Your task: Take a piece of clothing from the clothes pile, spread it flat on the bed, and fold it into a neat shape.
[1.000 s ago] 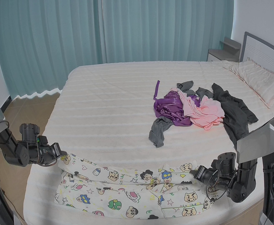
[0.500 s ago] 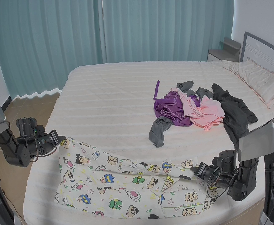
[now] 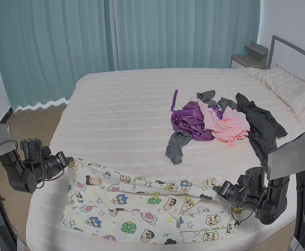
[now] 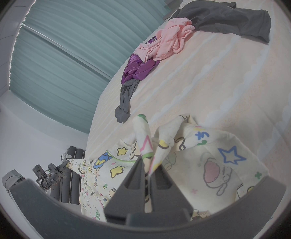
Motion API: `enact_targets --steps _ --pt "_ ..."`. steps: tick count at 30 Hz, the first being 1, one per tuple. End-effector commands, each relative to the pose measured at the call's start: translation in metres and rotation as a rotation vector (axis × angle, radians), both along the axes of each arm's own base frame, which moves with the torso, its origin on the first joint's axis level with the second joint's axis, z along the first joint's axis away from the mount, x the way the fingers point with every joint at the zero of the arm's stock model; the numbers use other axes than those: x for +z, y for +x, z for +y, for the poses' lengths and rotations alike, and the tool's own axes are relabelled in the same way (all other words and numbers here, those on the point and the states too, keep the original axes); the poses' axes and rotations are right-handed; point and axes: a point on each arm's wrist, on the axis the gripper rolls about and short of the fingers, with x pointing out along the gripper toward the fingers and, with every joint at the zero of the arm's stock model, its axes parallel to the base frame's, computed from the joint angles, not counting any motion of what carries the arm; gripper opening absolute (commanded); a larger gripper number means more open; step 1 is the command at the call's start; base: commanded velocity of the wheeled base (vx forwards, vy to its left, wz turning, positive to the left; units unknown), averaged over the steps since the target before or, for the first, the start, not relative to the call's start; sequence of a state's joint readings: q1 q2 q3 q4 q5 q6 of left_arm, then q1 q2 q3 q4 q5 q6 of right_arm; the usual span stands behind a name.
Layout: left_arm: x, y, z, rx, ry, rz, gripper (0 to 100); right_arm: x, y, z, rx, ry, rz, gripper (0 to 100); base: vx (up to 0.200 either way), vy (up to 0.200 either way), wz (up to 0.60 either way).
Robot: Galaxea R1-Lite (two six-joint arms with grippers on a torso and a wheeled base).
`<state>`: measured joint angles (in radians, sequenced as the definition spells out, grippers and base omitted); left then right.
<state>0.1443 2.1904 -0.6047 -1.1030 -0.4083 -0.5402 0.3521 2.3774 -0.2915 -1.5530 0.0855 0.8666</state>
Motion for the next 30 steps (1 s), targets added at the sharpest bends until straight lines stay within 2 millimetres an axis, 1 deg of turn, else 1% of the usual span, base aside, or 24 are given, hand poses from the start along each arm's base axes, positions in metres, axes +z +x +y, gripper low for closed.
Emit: enact_targets --steps 1,7,9,15,19,20,21,25,29,30 --pt "-0.011 -0.007 0.005 0.016 -0.009 0.049 0 0.005 -0.005 -0.001 0.001 0.007 -0.008 0 0.0 0.0 0.0" --pt "-0.024 -0.022 0.006 0.019 -0.013 0.081 0 0.002 -0.011 -0.002 0.021 -0.005 0.021 0 0.0 0.0 0.0" --pt "-0.035 -0.027 0.005 0.019 -0.012 0.087 0 0.0 -0.016 -0.003 0.034 -0.023 0.036 0 0.0 0.0 0.0" --pt "-0.055 -0.037 0.007 0.03 -0.004 0.081 0 -0.006 -0.024 -0.005 0.077 -0.077 0.064 0 0.0 0.0 0.0" --pt "-0.069 -0.049 0.006 0.002 0.049 0.087 0 -0.01 -0.028 -0.006 0.09 -0.098 0.08 0 0.0 0.0 0.0" --pt "-0.071 -0.05 0.006 -0.001 0.057 0.088 0 -0.01 -0.028 -0.006 0.092 -0.1 0.081 0 0.0 0.0 0.0" --pt "-0.076 -0.055 0.007 -0.018 0.09 0.092 0 -0.011 -0.03 -0.005 0.103 -0.108 0.085 0 0.0 0.0 0.0" --pt "-0.077 -0.063 0.006 -0.029 0.112 0.098 0 -0.012 -0.033 -0.004 0.112 -0.116 0.096 0 0.0 0.0 0.0" --pt "-0.077 -0.065 0.007 -0.031 0.119 0.097 0 -0.012 -0.035 -0.004 0.118 -0.119 0.101 0 0.0 0.0 0.0" --pt "-0.078 -0.068 0.008 -0.031 0.124 0.106 0 -0.012 -0.037 -0.004 0.122 -0.123 0.107 0 0.0 0.0 0.0"
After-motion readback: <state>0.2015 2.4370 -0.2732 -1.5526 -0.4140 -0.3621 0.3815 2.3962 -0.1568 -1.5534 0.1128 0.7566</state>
